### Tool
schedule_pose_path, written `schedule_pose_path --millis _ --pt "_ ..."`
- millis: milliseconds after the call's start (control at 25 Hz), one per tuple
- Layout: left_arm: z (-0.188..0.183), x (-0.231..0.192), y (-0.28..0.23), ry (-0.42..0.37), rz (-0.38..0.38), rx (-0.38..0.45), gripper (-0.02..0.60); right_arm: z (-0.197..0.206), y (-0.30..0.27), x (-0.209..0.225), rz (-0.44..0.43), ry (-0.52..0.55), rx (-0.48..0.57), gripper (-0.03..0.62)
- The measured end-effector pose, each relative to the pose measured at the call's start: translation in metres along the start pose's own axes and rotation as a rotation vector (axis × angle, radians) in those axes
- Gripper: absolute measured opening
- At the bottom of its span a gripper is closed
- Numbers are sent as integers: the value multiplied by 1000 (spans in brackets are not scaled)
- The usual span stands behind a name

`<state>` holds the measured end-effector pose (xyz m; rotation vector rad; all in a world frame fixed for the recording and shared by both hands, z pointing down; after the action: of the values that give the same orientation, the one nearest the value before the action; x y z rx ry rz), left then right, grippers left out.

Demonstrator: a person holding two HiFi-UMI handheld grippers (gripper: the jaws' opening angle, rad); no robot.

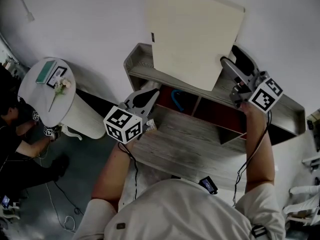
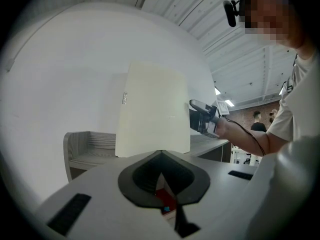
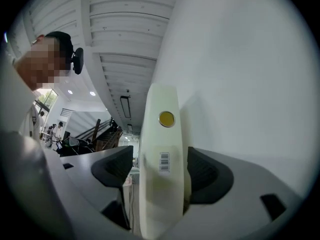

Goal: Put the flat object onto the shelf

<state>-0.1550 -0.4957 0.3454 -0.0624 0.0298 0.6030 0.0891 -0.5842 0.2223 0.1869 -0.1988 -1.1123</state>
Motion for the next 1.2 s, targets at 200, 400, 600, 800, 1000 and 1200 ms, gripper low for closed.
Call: schedule_pose_path --millis 200,400,600,800,1000,1200 --pt "0 15 13 -3 23 9 15 2 30 -14 66 6 -4 318" --pt "-1 29 35 -11 40 22 15 9 57 -46 140 86 -31 318" --pt "6 48 65 -22 56 33 15 35 81 -97 189 134 -52 273" --pt "27 72 103 -4 79 24 15 66 110 -148 263 87 -22 92" --pt "47 88 145 25 86 20 14 108 136 -208 321 52 -22 44" --pt "67 100 180 48 102 22 15 151 157 -270 347 71 -91 23"
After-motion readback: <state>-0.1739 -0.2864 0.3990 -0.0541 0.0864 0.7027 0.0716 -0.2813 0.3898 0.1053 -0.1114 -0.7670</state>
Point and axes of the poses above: the fingertips, and each gripper's own axes: y backward along the fingers, x to its right, z out of its underside, the point moved 3 cm from there along y, backward along the fingers, and after that the axes turned 3 degrees about -z, right-handed, at the moved point
